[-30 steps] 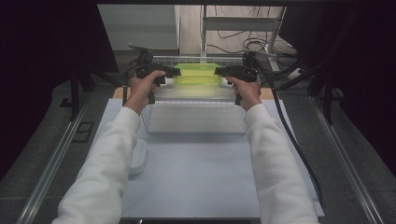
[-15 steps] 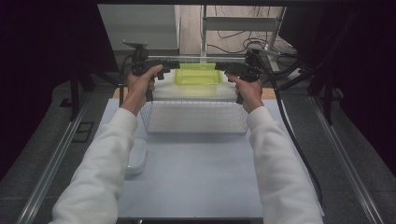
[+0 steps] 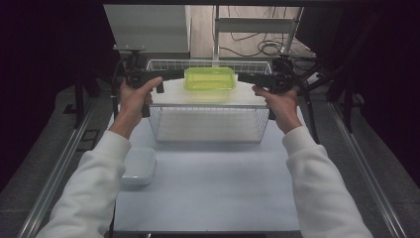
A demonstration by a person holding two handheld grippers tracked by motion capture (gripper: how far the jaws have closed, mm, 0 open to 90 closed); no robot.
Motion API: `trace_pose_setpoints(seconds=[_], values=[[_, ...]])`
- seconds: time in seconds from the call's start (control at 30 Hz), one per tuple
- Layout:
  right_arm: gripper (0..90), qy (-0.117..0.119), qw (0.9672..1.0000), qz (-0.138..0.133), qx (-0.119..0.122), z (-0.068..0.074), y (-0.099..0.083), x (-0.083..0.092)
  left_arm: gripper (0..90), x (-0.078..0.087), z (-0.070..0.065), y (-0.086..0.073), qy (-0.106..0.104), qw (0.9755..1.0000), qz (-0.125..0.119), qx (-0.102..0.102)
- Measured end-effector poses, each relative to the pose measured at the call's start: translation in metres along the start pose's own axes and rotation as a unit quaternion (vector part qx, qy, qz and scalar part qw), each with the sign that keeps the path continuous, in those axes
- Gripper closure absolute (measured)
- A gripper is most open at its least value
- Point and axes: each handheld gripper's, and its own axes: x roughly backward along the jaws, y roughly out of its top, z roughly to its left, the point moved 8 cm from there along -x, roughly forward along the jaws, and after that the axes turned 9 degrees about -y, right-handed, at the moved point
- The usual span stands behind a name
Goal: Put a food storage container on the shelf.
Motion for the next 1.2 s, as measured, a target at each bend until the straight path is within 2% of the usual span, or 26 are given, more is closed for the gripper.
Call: trace_pose_setpoints(seconds=[0.07,0.1,0.13,0.2,0.23,0.27,0.33,0.43,0.47,0.5,0.63,0.77,0.8,0.83,0.87,0.9,0.93,0.97,1.1,1.2], values=[[22.8,0.002,1.0,0.002,0.002,0.001,-0.003,0.004,26.7,0.005,-0.006,-0.008,-0.005,0.9999,0.005,-0.01],[22.0,0.011,0.9998,0.005,0.014,0.004,-0.011,0.011,26.6,0.008,-0.009,-0.013,-0.003,0.9999,0.008,-0.012],[22.0,0.011,0.9998,0.005,0.014,0.004,-0.011,0.011,26.6,0.01,-0.01,-0.019,0.0,0.9998,0.013,-0.017],[21.9,0.005,0.9989,0.008,0.047,0.007,-0.026,0.022,26.4,0.017,-0.014,-0.036,0.006,0.9995,0.022,-0.023],[21.9,0.0,0.9983,0.008,0.058,0.007,-0.031,0.025,26.4,0.017,-0.014,-0.036,0.006,0.9995,0.022,-0.023],[21.9,0.0,0.9983,0.008,0.058,0.007,-0.031,0.025,26.4,0.02,-0.015,-0.042,0.006,0.9994,0.024,-0.024],[22.6,-0.004,0.9969,0.015,0.077,0.008,-0.041,0.03,26.5,0.025,-0.018,-0.055,0.006,0.9992,0.03,-0.027],[23.6,-0.007,0.9934,0.019,0.112,0.01,-0.058,0.04,26.6,0.033,-0.02,-0.077,0.007,0.9987,0.041,-0.03],[24.2,-0.003,0.9917,0.02,0.127,0.012,-0.071,0.047,26.8,0.036,-0.021,-0.084,0.008,0.9986,0.043,-0.029],[24.2,-0.003,0.9917,0.02,0.127,0.012,-0.071,0.047,26.8,0.038,-0.022,-0.091,0.007,0.9985,0.045,-0.028],[24.8,0.008,0.9902,0.026,0.137,0.013,-0.098,0.06,26.9,0.046,-0.026,-0.118,0.012,0.9976,0.06,-0.033],[26.0,0.022,0.9901,0.042,0.132,0.01,-0.131,0.065,26.9,0.053,-0.027,-0.142,0.021,0.9958,0.08,-0.038],[26.5,0.025,0.9902,0.052,0.127,0.006,-0.147,0.066,26.9,0.056,-0.028,-0.153,0.021,0.9952,0.089,-0.036],[26.5,0.025,0.9902,0.052,0.127,0.006,-0.147,0.066,26.9,0.056,-0.028,-0.153,0.021,0.9952,0.089,-0.036],[26.7,0.025,0.9898,0.063,0.125,0.003,-0.161,0.067,26.9,0.056,-0.027,-0.159,0.023,0.9948,0.093,-0.034],[26.7,0.025,0.9898,0.063,0.125,0.003,-0.161,0.067,26.9,0.057,-0.027,-0.164,0.024,0.9944,0.098,-0.034],[27.5,0.025,0.9896,0.072,0.122,0.0,-0.173,0.068,27.0,0.057,-0.024,-0.175,0.028,0.9933,0.109,-0.03],[27.5,0.025,0.9896,0.072,0.122,0.0,-0.173,0.068,27.0,0.057,-0.024,-0.175,0.028,0.9933,0.109,-0.03],[28.6,0.032,0.988,0.098,0.115,-0.003,-0.202,0.065,27.4,0.056,-0.017,-0.196,0.03,0.9912,0.128,-0.016],[28.9,0.035,0.9872,0.108,0.112,-0.005,-0.212,0.062,27.6,0.053,-0.011,-0.211,0.032,0.9889,0.145,-0.004]])
